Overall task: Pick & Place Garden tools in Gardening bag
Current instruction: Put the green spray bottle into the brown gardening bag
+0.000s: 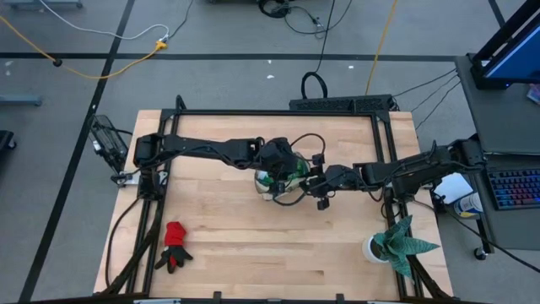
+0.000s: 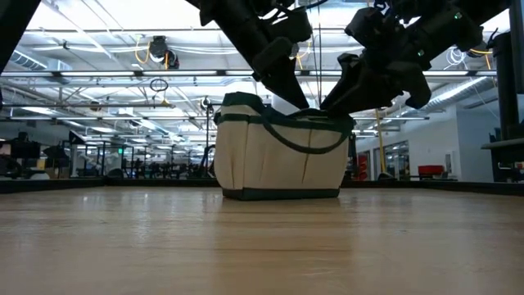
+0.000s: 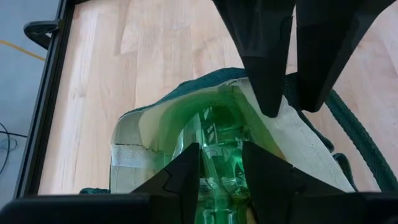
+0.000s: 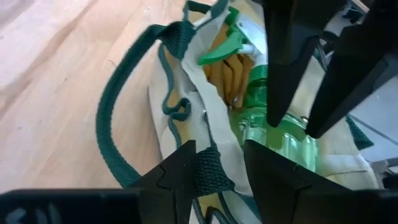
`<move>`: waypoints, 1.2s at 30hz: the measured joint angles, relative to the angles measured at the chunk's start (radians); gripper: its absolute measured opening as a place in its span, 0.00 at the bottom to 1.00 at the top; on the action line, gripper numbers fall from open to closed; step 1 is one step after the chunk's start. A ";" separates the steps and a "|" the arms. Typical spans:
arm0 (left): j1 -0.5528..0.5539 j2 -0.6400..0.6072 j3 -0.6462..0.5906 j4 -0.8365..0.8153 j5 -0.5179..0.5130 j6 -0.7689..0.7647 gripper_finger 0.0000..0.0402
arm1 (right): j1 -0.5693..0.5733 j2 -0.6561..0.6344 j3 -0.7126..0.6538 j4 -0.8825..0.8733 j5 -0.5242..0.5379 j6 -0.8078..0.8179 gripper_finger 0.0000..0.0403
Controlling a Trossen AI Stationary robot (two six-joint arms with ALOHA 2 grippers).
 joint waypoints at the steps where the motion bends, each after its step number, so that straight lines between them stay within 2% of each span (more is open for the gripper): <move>1: 0.000 0.000 0.000 0.000 0.000 -0.001 0.30 | 0.000 0.000 0.000 0.000 0.010 0.000 0.32; 7: 0.000 0.000 0.000 -0.021 0.000 -0.021 0.30 | -0.016 0.000 0.000 0.000 0.035 -0.030 0.26; 13: -0.001 -0.002 0.002 -0.096 0.001 -0.038 0.30 | -0.026 0.000 0.000 -0.025 0.035 -0.049 0.06; 15: -0.001 -0.003 0.002 -0.106 0.000 -0.057 0.30 | -0.029 0.000 0.000 -0.027 0.034 -0.056 0.02; 28: 0.003 0.000 -0.001 -0.264 -0.002 -0.104 0.30 | 0.013 -0.017 -0.016 0.026 0.038 -0.053 0.01; 36: 0.005 0.000 -0.001 -0.266 0.007 -0.120 0.30 | 0.013 -0.045 -0.018 0.065 0.037 -0.071 0.01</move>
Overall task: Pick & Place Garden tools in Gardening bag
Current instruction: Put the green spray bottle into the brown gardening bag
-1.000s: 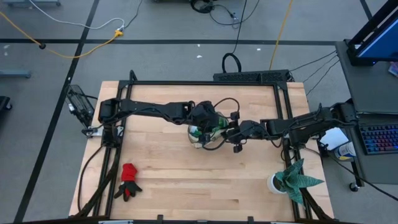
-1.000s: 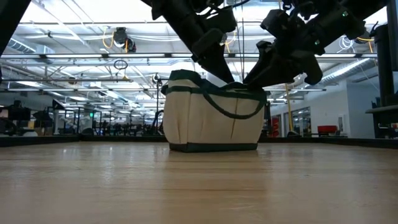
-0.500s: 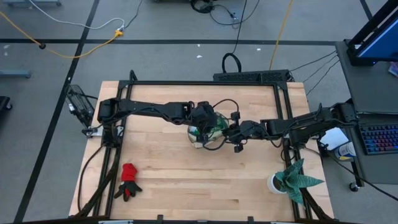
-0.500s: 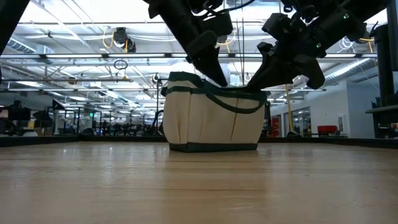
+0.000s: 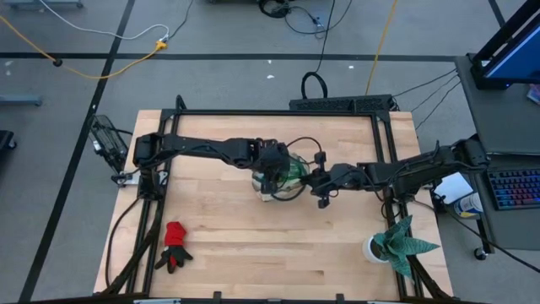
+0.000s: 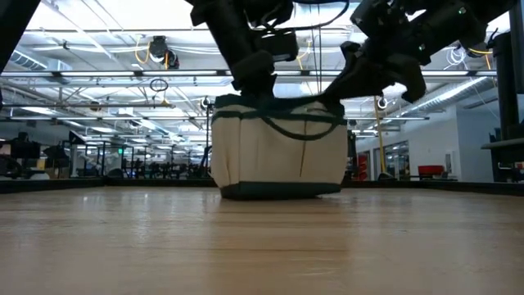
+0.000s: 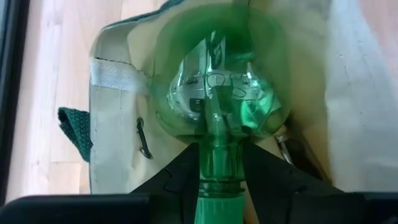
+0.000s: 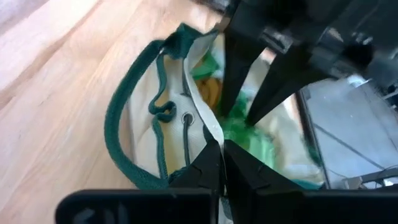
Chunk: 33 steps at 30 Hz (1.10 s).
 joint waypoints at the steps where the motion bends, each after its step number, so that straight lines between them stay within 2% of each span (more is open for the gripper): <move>1: 0.000 0.000 0.000 -0.005 0.009 -0.003 0.30 | 0.000 -0.002 0.000 0.019 0.000 -0.001 0.00; 12: -0.001 -0.001 0.002 -0.079 0.076 0.019 0.30 | 0.000 -0.029 0.003 0.002 -0.004 -0.016 0.00; 16: 0.001 -0.016 0.013 -0.099 0.172 -0.021 0.30 | 0.001 -0.030 -0.003 -0.047 -0.014 0.029 0.00; 19: 0.005 -0.017 0.047 -0.130 0.255 -0.063 0.30 | 0.000 -0.029 -0.019 -0.052 -0.099 0.025 0.00; 23: 0.020 -0.026 0.052 -0.148 0.355 -0.084 0.30 | 0.000 -0.029 -0.025 -0.025 -0.130 0.027 0.00; 27: 0.019 -0.024 0.030 -0.170 0.322 -0.090 0.30 | 0.000 -0.029 -0.026 -0.024 -0.130 0.021 0.01; 33: 0.016 -0.003 0.005 -0.107 0.289 -0.082 0.30 | 0.000 -0.029 -0.026 -0.022 -0.129 0.023 0.01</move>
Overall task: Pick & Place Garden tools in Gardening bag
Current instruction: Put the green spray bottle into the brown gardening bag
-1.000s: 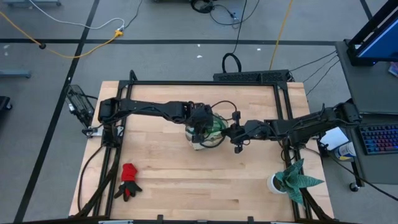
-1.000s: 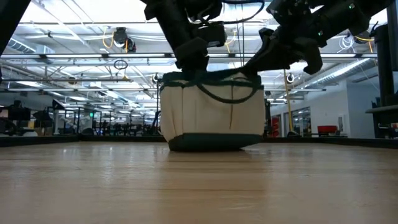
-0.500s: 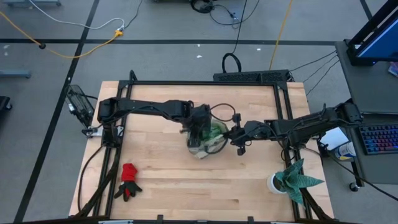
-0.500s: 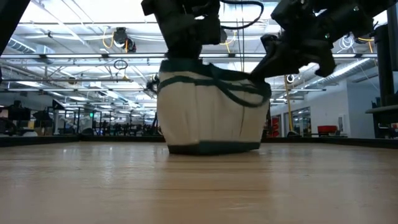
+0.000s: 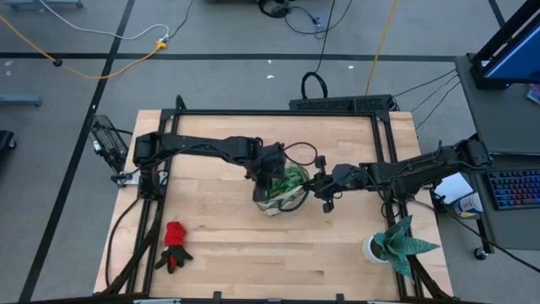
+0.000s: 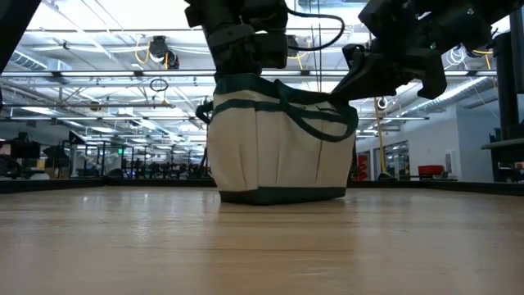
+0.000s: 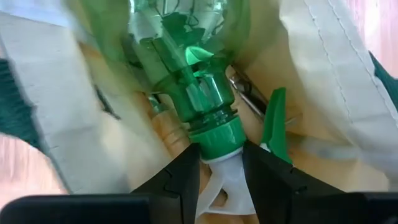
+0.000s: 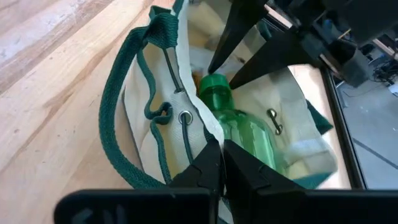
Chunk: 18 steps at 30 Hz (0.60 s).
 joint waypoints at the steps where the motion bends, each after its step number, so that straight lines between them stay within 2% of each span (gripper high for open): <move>1: -0.001 0.008 0.000 0.010 0.000 0.007 0.30 | 0.000 0.000 0.000 0.001 0.000 0.000 0.01; 7: -0.007 0.039 -0.001 0.035 -0.007 0.047 0.30 | 0.000 0.000 0.000 0.005 -0.002 0.000 0.01; 18: -0.011 0.016 0.003 0.018 -0.034 0.062 0.30 | 0.000 0.001 -0.001 0.007 -0.002 0.000 0.01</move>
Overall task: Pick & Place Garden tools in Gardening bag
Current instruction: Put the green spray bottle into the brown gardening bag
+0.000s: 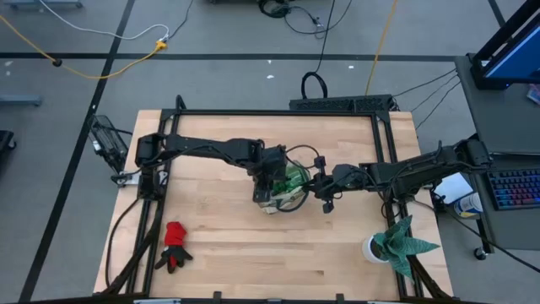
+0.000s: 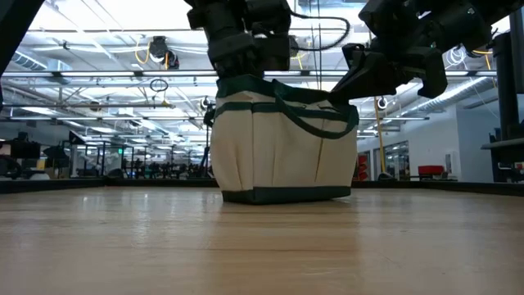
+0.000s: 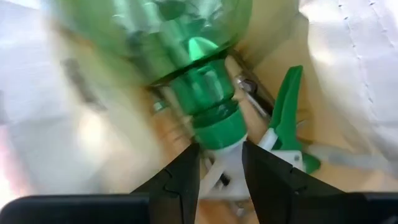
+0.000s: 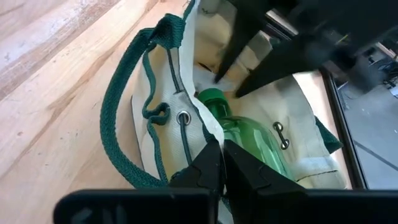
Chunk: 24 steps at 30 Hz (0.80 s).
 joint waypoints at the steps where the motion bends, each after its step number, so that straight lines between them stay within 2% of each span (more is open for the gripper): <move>1: 0.001 -0.011 0.004 -0.009 -0.014 -0.001 0.30 | 0.000 0.000 0.000 0.000 0.000 0.000 0.01; 6: 0.001 -0.072 0.012 -0.020 -0.126 0.000 0.30 | 0.000 0.000 0.000 0.000 -0.001 0.001 0.01; 12: -0.002 -0.077 0.006 -0.010 -0.127 -0.014 0.30 | 0.000 0.000 0.000 0.000 -0.001 0.003 0.02; 24: -0.039 0.014 -0.001 0.023 -0.121 -0.012 0.30 | 0.000 0.001 0.000 -0.003 -0.001 0.003 0.02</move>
